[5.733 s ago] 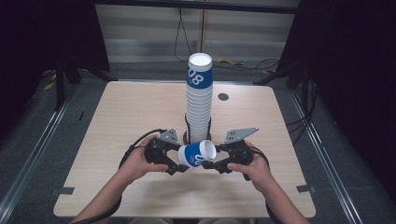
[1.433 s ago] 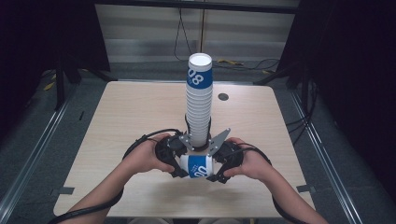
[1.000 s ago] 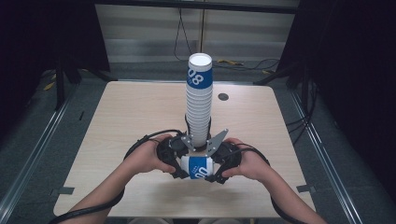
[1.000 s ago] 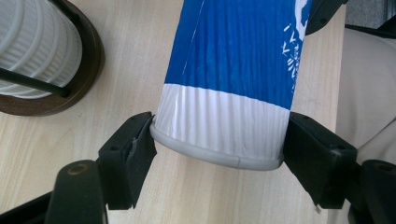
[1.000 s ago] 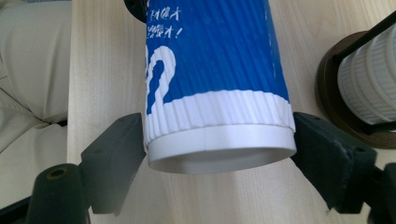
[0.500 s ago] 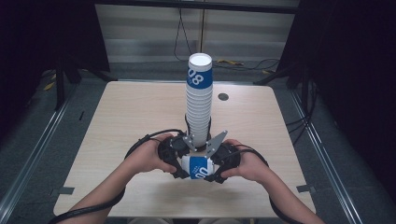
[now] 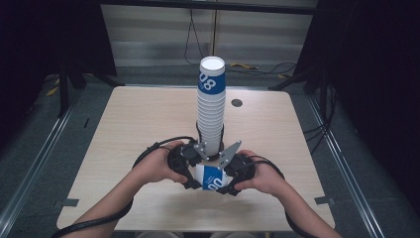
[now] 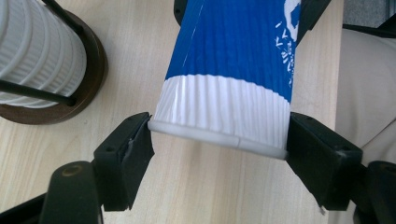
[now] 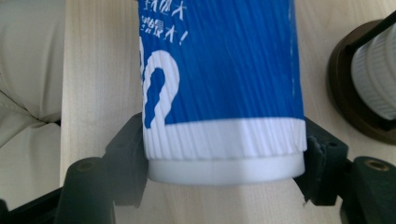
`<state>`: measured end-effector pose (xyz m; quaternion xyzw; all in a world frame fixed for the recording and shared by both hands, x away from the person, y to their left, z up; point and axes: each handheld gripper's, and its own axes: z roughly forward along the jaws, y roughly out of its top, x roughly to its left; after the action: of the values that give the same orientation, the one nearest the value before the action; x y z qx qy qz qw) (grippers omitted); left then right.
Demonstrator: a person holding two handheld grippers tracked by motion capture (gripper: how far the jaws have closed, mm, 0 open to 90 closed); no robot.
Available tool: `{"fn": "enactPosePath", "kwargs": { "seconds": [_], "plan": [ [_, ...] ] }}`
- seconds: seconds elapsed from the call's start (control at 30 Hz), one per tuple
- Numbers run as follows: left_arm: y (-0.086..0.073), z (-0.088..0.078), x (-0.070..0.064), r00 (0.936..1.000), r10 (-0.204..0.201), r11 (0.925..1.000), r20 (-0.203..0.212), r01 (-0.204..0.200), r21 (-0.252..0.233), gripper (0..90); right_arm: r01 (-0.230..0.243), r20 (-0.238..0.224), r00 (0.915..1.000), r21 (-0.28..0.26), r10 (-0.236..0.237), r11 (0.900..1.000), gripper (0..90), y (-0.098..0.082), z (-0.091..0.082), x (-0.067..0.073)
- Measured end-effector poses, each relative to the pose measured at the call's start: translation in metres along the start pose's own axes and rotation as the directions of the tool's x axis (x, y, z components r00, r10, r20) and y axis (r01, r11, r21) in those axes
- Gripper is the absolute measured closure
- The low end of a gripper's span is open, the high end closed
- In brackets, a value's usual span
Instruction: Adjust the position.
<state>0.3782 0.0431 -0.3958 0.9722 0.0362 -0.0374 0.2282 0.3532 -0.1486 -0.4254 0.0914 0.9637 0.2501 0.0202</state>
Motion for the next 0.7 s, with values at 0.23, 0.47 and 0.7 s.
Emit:
{"fn": "enactPosePath", "kwargs": {
  "seconds": [0.23,0.47,0.7],
  "plan": [
    [0.003,-0.007,-0.001,1.0000,-0.007,0.9988,0.003,0.007,-0.049,25.2,-0.003,0.006,1.0000,0.017,0.003,1.000,30.5,-0.005,0.006,0.001],
    [-0.002,-0.004,0.000,0.9998,-0.018,0.9936,-0.012,0.017,-0.111,22.2,-0.021,0.027,0.9994,-0.012,0.021,1.000,30.7,-0.010,0.006,0.002],
    [-0.008,-0.007,0.003,0.9982,-0.059,0.9830,0.011,0.060,-0.173,19.5,-0.019,0.041,0.9989,-0.046,0.021,0.999,30.7,-0.014,0.004,0.002]
  ]
}}
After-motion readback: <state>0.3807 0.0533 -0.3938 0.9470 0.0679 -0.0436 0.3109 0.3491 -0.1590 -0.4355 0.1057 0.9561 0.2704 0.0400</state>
